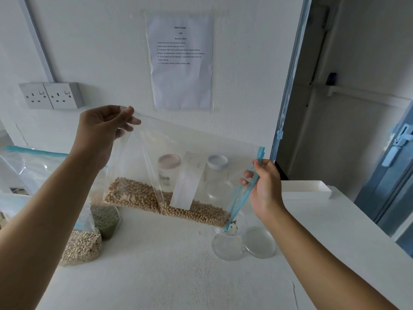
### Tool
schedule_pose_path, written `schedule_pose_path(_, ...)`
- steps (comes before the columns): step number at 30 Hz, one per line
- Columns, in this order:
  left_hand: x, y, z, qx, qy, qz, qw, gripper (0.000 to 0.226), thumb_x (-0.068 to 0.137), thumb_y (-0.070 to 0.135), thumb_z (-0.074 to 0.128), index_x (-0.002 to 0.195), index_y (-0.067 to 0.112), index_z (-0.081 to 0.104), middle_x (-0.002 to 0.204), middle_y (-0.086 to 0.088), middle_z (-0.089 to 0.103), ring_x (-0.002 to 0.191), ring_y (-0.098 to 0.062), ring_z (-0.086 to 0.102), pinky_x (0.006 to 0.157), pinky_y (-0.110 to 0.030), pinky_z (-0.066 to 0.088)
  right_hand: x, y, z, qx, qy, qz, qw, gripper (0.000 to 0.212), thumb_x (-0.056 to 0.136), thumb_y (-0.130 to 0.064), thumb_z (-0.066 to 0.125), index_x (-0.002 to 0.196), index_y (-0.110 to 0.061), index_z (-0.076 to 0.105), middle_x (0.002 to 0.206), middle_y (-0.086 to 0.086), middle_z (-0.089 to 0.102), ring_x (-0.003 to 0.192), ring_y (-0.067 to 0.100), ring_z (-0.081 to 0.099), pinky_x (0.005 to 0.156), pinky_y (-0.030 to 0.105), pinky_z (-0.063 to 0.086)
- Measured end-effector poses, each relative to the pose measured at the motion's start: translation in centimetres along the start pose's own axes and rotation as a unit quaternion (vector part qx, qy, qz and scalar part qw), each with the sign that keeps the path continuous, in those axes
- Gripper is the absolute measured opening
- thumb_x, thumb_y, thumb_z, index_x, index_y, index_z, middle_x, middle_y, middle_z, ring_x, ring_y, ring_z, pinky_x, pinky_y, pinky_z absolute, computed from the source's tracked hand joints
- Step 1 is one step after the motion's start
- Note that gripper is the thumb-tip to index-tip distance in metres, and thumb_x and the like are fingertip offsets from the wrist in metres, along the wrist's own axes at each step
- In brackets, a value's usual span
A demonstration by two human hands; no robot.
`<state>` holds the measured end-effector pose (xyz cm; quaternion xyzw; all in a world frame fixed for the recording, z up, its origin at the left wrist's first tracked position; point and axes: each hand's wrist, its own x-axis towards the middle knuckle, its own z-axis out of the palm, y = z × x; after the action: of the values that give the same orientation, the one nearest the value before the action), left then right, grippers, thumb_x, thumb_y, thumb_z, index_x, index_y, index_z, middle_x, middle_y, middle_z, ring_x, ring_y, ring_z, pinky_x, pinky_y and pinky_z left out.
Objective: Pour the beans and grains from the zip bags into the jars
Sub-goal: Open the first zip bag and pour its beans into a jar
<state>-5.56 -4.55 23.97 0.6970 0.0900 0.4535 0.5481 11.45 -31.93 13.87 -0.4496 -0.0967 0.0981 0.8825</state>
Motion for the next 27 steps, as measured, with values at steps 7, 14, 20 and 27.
schedule_pose_path(7, -0.03, -0.55, -0.42, -0.004, 0.010, -0.009, 1.000, 0.015, 0.090, 0.028, 0.073, 0.095, 0.014, 0.072, 0.079, 0.001, 0.078, 0.070, -0.010, 0.063, 0.064, -0.018, 0.047, 0.02, -0.01, 0.13, -0.019, -0.017, -0.007, 1.000, 0.020, 0.107, -0.007, 0.047, 0.087, -0.010, 0.050, 0.089, 0.006, 0.054, 0.060, 0.014, 0.047, 0.051, 0.028, 0.040)
schedule_pose_path(14, -0.20, -0.76, -0.74, -0.008, 0.022, -0.010, 1.000, 0.011, 0.093, 0.025, 0.071, 0.093, 0.014, 0.071, 0.077, 0.003, 0.077, 0.067, -0.008, 0.063, 0.062, -0.016, 0.046, 0.08, -0.05, 0.56, -0.026, -0.029, -0.018, 0.999, 0.021, 0.106, -0.006, 0.046, 0.086, -0.009, 0.048, 0.082, 0.004, 0.053, 0.060, 0.013, 0.047, 0.052, 0.027, 0.038)
schedule_pose_path(20, 0.18, -0.27, -0.49, -0.007, 0.021, -0.004, 1.000, 0.010, 0.093, 0.026, 0.071, 0.094, 0.016, 0.072, 0.079, 0.002, 0.078, 0.070, -0.009, 0.063, 0.065, -0.018, 0.046, -0.05, 0.02, 0.70, -0.028, -0.025, -0.033, 0.999, 0.019, 0.106, -0.008, 0.047, 0.087, -0.009, 0.049, 0.079, 0.003, 0.052, 0.060, 0.012, 0.047, 0.052, 0.027, 0.040)
schedule_pose_path(27, 0.39, -0.39, -0.52, 0.000, 0.014, -0.008, 1.000, 0.010, 0.094, 0.026, 0.071, 0.094, 0.016, 0.072, 0.079, 0.003, 0.078, 0.070, -0.009, 0.063, 0.066, -0.018, 0.046, 0.07, -0.14, 0.51, -0.034, -0.027, -0.042, 0.998, 0.018, 0.106, -0.009, 0.049, 0.088, -0.008, 0.051, 0.079, 0.003, 0.053, 0.062, 0.013, 0.047, 0.052, 0.026, 0.042)
